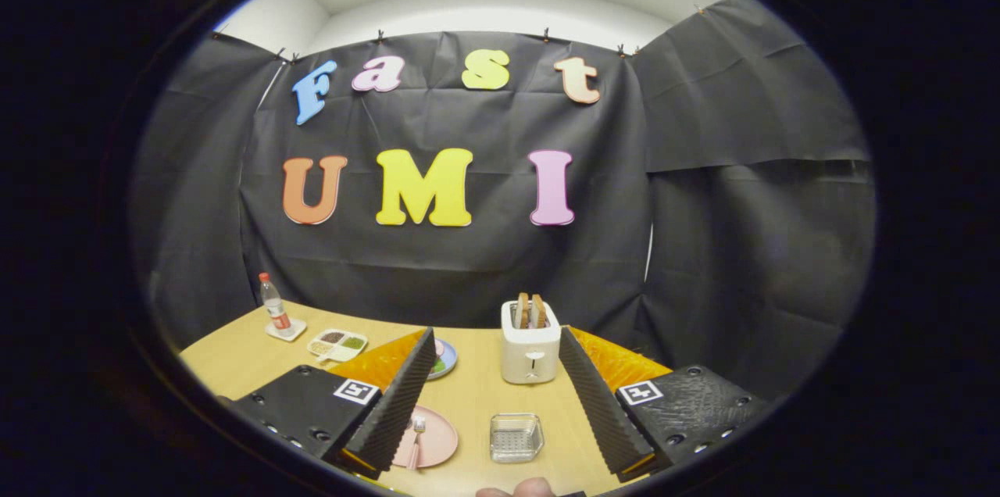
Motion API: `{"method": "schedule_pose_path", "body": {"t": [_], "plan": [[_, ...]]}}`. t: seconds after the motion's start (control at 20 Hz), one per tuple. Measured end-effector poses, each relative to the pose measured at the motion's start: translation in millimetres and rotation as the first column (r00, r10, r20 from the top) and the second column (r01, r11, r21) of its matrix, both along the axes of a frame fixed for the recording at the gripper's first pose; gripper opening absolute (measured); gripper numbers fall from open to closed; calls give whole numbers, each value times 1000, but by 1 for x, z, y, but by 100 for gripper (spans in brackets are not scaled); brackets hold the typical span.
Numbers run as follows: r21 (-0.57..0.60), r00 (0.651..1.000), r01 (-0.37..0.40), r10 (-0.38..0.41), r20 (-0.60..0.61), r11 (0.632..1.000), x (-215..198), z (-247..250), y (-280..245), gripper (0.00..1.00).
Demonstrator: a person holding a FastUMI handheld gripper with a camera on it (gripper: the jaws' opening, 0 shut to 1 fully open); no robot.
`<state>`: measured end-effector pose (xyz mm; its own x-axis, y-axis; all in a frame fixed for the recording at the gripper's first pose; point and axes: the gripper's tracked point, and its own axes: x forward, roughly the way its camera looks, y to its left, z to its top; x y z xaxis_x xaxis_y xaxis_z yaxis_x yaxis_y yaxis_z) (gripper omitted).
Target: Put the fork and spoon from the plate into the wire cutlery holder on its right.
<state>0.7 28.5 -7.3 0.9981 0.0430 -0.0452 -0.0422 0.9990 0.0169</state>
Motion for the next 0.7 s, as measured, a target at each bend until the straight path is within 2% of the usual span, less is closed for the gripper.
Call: {"method": "schedule_pose_path", "body": {"t": [0.15,0.35,0.55,0.7], "plan": [[-8,1000,-18,17,-25,1000,2,-11,10,95],[-20,991,-57,54,-120,998,1,-47,35,95],[-37,965,-111,99,-244,993,3,-100,68,95],[-50,932,-156,130,-338,986,3,-142,93,96]]}}
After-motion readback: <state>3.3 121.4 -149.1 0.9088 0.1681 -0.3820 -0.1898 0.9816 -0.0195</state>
